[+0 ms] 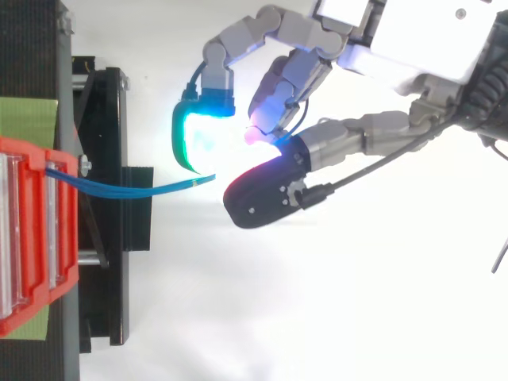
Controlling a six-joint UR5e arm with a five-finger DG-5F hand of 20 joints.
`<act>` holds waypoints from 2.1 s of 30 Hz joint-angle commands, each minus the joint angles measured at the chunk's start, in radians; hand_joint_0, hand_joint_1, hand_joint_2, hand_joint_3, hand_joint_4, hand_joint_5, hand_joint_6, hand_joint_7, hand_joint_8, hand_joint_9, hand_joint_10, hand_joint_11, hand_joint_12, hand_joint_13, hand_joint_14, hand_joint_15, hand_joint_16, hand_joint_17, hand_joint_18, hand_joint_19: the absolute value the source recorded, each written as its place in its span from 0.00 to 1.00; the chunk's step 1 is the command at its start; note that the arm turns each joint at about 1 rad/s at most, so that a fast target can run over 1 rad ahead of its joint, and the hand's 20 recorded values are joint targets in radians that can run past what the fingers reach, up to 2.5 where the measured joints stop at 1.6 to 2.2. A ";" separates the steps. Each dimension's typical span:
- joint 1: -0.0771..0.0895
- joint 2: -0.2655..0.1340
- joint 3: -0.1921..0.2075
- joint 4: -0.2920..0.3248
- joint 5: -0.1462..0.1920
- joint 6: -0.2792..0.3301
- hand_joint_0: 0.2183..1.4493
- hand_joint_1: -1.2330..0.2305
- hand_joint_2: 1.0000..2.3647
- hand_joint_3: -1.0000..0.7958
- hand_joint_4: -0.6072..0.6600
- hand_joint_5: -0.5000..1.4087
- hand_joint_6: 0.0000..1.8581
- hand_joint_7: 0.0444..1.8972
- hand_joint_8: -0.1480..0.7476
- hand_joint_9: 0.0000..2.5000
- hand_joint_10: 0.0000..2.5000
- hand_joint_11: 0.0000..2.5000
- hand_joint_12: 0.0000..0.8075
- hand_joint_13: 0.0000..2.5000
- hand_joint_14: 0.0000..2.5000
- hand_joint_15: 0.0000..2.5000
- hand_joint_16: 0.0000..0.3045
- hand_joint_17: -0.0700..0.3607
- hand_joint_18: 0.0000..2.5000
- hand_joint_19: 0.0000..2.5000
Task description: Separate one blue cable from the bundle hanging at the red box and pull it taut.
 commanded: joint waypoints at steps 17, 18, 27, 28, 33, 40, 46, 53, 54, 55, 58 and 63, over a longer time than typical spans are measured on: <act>0.003 -0.001 0.000 -0.002 0.000 0.000 0.32 0.40 0.00 0.28 0.45 0.14 0.48 0.51 0.34 0.48 0.17 0.70 0.34 0.52 0.07 0.67 0.14 0.39 0.29 0.31; 0.003 0.000 0.000 -0.002 0.002 0.000 0.31 0.40 0.00 0.28 0.46 0.14 0.48 0.51 0.35 0.47 0.18 0.69 0.34 0.52 0.11 0.66 0.14 0.39 0.29 0.31; 0.005 0.000 0.000 -0.002 0.002 0.000 0.24 0.43 0.00 0.28 0.51 0.13 0.48 0.47 0.39 0.45 0.32 0.62 0.35 0.51 0.56 0.43 0.16 0.42 0.33 0.32; 0.005 0.000 0.000 -0.002 0.002 0.000 0.24 0.43 0.00 0.28 0.51 0.13 0.48 0.46 0.40 0.45 0.34 0.62 0.35 0.51 0.58 0.42 0.17 0.43 0.34 0.32; 0.006 -0.001 0.000 -0.003 0.002 0.002 0.21 0.43 0.00 0.28 0.54 0.13 0.48 0.45 0.41 0.44 0.40 0.57 0.38 0.51 0.70 0.35 0.18 0.45 0.36 0.33; 0.006 0.000 0.000 -0.005 0.002 0.003 0.31 0.44 0.00 0.28 0.50 0.13 0.48 0.47 0.38 0.45 0.34 0.63 0.33 0.51 0.65 0.40 0.16 0.41 0.34 0.34; 0.006 -0.001 0.000 -0.005 0.002 0.003 0.35 0.40 0.01 0.35 0.48 0.14 0.49 0.49 0.38 0.46 0.35 0.63 0.33 0.52 0.64 0.40 0.16 0.41 0.35 0.34; 0.006 -0.001 0.000 -0.002 0.000 0.003 0.41 0.29 0.01 0.38 0.45 0.14 0.50 0.51 0.38 0.44 0.37 0.64 0.35 0.51 0.50 0.49 0.15 0.40 0.33 0.32; 0.006 -0.001 0.000 -0.002 0.002 0.003 0.44 0.26 0.01 0.33 0.46 0.14 0.50 0.50 0.37 0.44 0.37 0.63 0.34 0.50 0.46 0.52 0.15 0.40 0.32 0.31; 0.006 0.000 0.000 -0.002 0.002 0.003 0.44 0.26 0.00 0.31 0.45 0.14 0.50 0.50 0.36 0.44 0.37 0.63 0.34 0.50 0.45 0.51 0.15 0.40 0.32 0.31; 0.006 0.000 0.000 -0.002 0.002 0.003 0.42 0.24 0.00 0.28 0.45 0.14 0.50 0.49 0.35 0.44 0.35 0.64 0.34 0.51 0.39 0.55 0.14 0.39 0.31 0.30; 0.006 -0.001 0.000 0.002 0.002 0.003 0.22 0.29 0.00 0.28 0.50 0.14 0.49 0.48 0.41 0.44 0.39 0.60 0.39 0.50 0.44 0.50 0.17 0.43 0.32 0.31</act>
